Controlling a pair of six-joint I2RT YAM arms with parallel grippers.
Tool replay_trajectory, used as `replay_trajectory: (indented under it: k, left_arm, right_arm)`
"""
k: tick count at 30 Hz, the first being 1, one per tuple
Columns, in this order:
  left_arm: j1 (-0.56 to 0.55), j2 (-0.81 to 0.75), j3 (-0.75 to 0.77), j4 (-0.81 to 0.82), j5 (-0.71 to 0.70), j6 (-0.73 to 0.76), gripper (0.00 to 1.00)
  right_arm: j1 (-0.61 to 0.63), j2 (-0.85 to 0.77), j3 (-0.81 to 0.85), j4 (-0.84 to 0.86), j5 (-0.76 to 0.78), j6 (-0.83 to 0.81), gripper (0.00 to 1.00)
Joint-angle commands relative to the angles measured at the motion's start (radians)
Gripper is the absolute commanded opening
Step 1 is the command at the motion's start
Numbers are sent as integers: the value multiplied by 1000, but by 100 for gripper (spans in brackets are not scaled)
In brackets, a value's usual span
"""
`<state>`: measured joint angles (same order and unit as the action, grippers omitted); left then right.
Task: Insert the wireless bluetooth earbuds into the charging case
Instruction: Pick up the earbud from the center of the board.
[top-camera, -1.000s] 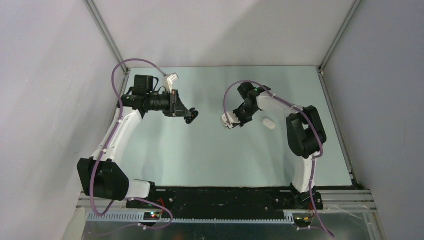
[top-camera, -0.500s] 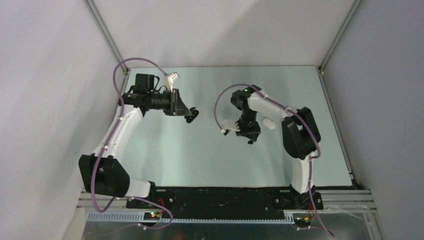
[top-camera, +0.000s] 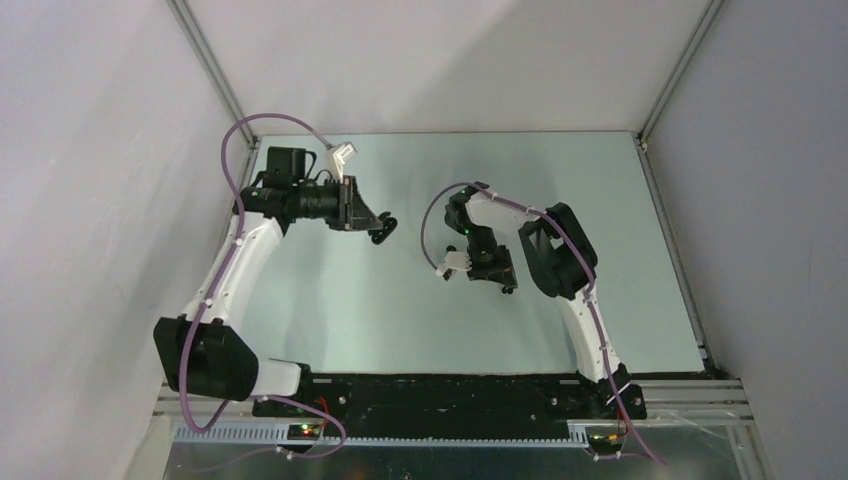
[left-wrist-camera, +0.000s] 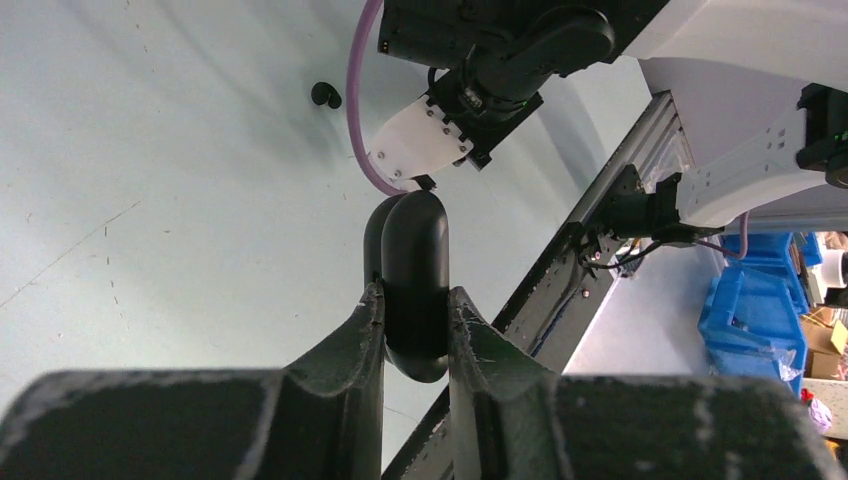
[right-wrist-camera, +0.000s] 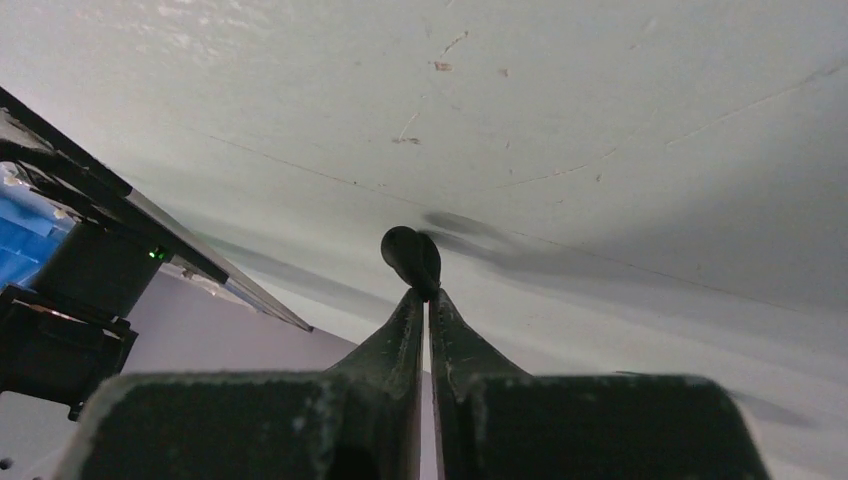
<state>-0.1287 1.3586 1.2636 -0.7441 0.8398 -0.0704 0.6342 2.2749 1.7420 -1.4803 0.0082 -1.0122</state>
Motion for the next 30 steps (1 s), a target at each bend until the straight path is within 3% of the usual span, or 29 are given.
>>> replay_trajectory:
  k: [1,5,9,16,22,30]
  left_arm:
    - [-2,-58,-8,14,2,2,0]
    - [-3,-60,-10,14,1,3,0]
    - [-6,-54,-2,14,5,-1,0]
    - [-9,-45,3,13,8,-3,0]
    - [-10,-41,4,14,7,-8,0]
    - [-10,-36,11,14,5,-9,0]
  right_arm:
    - [4,0,24,17,22,32,12]
    - [-17,-22,25,42,-12,34,22]
    - [-59,-53,52,41,-88,37,25]
    - [-163,-131,49,58,-339,72,35]
    - [-254,-164,-15,150,-513,204,35]
    - [-258,-204,-109,266,-531,213,34]
